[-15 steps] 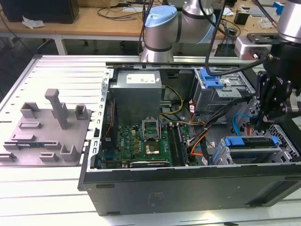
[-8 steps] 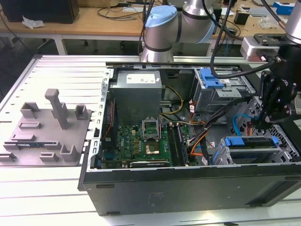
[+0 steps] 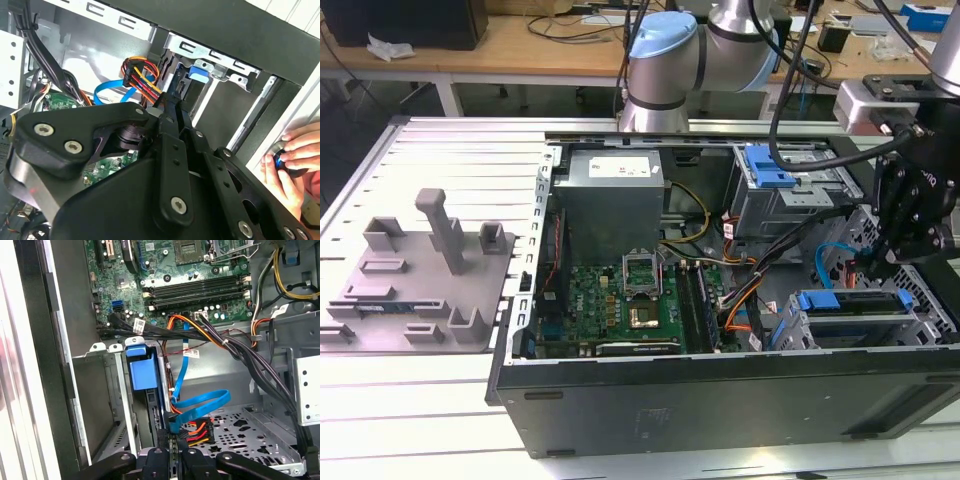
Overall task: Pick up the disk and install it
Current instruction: 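Insert the first disk wire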
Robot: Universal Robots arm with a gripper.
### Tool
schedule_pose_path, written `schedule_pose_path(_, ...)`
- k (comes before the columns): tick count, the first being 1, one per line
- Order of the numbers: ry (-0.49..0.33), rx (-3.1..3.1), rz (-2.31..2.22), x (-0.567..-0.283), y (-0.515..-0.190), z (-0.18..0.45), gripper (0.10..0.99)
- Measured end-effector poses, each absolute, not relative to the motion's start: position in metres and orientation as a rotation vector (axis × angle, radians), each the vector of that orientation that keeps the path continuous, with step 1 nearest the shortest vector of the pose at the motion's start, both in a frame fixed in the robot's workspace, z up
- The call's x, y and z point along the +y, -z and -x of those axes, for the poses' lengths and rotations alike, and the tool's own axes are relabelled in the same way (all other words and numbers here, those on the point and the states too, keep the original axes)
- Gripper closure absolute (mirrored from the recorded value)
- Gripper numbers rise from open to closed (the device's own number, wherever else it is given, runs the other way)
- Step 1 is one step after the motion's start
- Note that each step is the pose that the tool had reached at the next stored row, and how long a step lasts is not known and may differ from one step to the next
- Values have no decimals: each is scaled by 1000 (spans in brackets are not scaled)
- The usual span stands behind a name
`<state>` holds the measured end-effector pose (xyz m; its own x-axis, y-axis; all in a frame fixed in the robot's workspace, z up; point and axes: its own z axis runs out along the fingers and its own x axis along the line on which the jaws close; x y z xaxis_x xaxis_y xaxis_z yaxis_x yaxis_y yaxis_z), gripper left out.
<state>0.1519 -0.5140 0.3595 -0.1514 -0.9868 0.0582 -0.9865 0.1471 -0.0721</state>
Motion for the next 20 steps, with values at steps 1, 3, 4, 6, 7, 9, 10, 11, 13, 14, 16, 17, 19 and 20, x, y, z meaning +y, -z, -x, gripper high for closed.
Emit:
schedule_pose_path(1,143,2377,2045,-515,-359,-152,918)
schedule_pose_path(3,139,2370,2053,-516,-359,-152,918)
schedule_pose_path(4,138,2367,2056,-516,-359,-152,918)
schedule_pose_path(6,135,2354,2071,-517,-359,-153,918)
schedule_pose_path(7,134,2352,2074,-518,-359,-153,918)
schedule_pose_path(9,132,2349,2078,-519,-359,-154,918)
schedule_pose_path(10,130,2348,2079,-520,-359,-154,918)
schedule_pose_path(11,129,2348,2082,-520,-359,-155,918)
schedule_pose_path(13,124,2347,2083,-523,-359,-154,918)
schedule_pose_path(14,121,2346,2083,-524,-358,-154,918)
schedule_pose_path(16,112,2343,2084,-525,-358,-155,918)
schedule_pose_path(17,112,2343,2084,-525,-358,-155,918)
schedule_pose_path(19,112,2343,2084,-525,-358,-155,918)
schedule_pose_path(20,112,2343,2084,-525,-358,-155,918)
